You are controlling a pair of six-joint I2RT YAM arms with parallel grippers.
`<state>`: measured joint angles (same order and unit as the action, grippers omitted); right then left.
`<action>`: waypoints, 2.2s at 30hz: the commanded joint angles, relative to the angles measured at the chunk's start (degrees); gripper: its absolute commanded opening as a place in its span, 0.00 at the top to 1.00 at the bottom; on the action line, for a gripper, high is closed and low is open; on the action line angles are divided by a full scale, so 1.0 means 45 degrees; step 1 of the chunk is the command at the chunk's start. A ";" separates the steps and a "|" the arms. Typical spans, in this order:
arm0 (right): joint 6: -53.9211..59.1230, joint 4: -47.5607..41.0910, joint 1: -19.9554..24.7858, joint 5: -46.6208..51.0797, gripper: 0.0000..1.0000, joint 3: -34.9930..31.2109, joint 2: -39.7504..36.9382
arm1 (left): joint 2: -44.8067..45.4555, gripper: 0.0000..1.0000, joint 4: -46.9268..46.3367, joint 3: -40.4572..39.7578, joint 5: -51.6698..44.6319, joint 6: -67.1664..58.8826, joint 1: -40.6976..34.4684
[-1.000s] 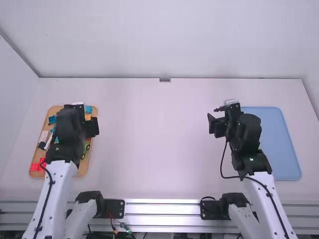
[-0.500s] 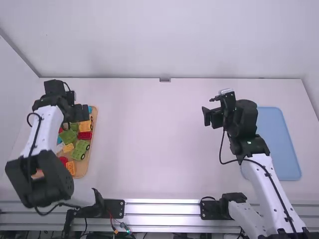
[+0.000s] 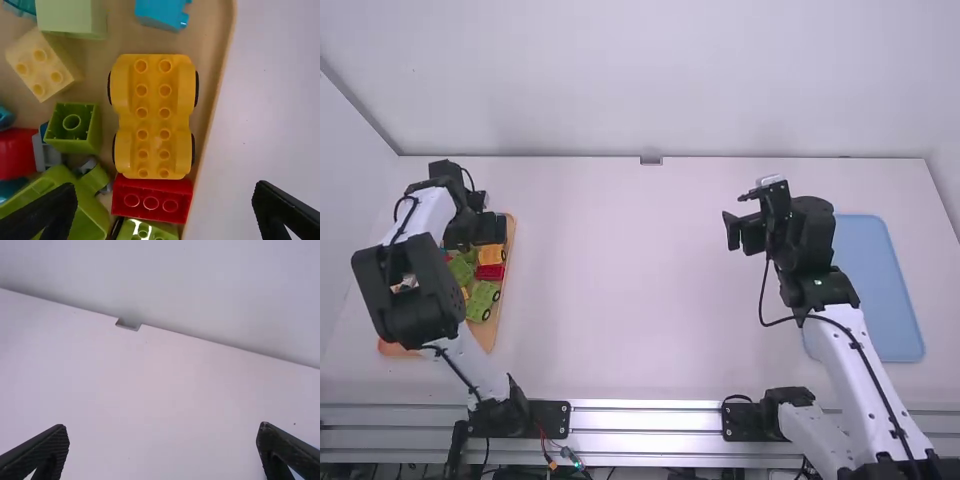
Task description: Assemble lego blocks to make yellow taxi
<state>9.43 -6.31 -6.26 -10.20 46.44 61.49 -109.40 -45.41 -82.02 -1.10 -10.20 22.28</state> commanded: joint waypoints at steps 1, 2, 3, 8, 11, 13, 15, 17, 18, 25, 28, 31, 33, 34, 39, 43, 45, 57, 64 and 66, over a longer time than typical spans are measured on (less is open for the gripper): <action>-0.0039 0.0063 -0.0044 -0.0073 0.01 0.0525 0.0063 | -0.0049 0.07 -0.0015 0.0039 -0.0185 -0.0185 0.0049; -0.0039 0.0063 -0.0034 -0.0073 0.01 0.0525 0.0063 | -0.0049 0.07 0.0000 0.0068 -0.0185 -0.0185 0.0053; -0.0039 0.0058 -0.0024 -0.0058 0.01 0.0525 0.0063 | -0.0049 0.07 0.0131 0.0223 -0.0165 -0.0180 0.0053; -0.0044 0.0083 -0.0024 -0.0068 0.01 0.0525 0.0063 | -0.0049 0.07 0.0690 0.0753 0.0253 -0.0175 0.0058; -0.0039 0.0209 -0.0029 -0.0063 0.01 0.0525 0.0063 | -0.0049 0.16 0.1054 0.1005 0.0155 -0.0170 0.0058; -0.0044 0.0291 -0.0024 -0.0063 0.01 0.0525 0.0063 | -0.0049 0.17 0.1331 0.1214 0.0151 -0.0175 0.0063; -0.0049 0.0306 -0.0024 -0.0073 0.01 0.0525 0.0063 | -0.0049 0.12 0.1341 0.1292 0.0160 -0.0170 0.0063; -0.0044 0.0306 -0.0024 -0.0063 0.01 0.0525 0.0063 | -0.0049 0.12 0.1443 0.1423 0.0253 -0.0170 0.0063; -0.0044 0.0306 -0.0024 -0.0063 0.01 0.0525 0.0063 | -0.0049 0.13 0.1496 0.1457 0.0257 -0.0170 0.0063; -0.0039 0.0350 -0.0024 -0.0063 0.01 0.0525 0.0063 | -0.0049 0.19 0.2404 0.2108 0.0690 0.0063 0.0165; -0.0039 0.0355 -0.0044 -0.0068 0.01 0.0525 0.0063 | -0.0049 0.23 0.2594 0.2234 0.0690 0.0398 0.0466; -0.0039 0.0437 -0.0024 -0.0068 0.01 0.0525 0.0063 | -0.0049 0.25 0.2599 0.2234 0.0141 0.0160 0.0787; -0.0044 0.0554 -0.0044 -0.0112 0.01 0.0525 0.0063 | -0.0049 0.25 0.2589 0.2259 -0.0801 -0.0437 0.1069; -0.0049 0.0593 -0.0053 -0.0107 0.01 0.0525 0.0063 | -0.0049 0.26 0.2613 0.2283 -0.1054 -0.0544 0.1122; -0.0029 0.0685 -0.0330 -0.0044 0.01 0.0525 0.0063 | -0.0049 0.23 0.3021 0.2497 -0.1234 -0.0753 0.1025; -0.0034 0.0675 -0.0330 0.0029 0.01 0.0525 0.0063 | -0.0049 0.19 0.3109 0.2492 -0.1496 -0.0753 0.1030; -0.0039 0.0651 -0.0233 0.0010 0.02 0.0525 0.0063 | -0.0049 0.21 0.3109 0.2492 -0.1826 -0.0869 0.1054; -0.0044 0.0675 -0.0024 -0.0107 0.01 0.0525 0.0097 | -0.0049 0.25 0.4046 0.3211 -0.1894 -0.1044 0.1035; -0.0044 0.0831 -0.0024 -0.0107 0.01 0.0525 0.0272 | -0.0049 0.28 0.4512 0.3419 -0.1855 -0.1030 0.1039; -0.0044 0.0962 -0.0034 -0.0102 0.01 0.0525 0.0418 | -0.0049 0.28 0.4896 0.3662 -0.1749 -0.1035 0.1035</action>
<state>9.41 -2.48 -6.48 -10.37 46.54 62.57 -109.40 -24.16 -67.16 -8.60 -14.24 27.09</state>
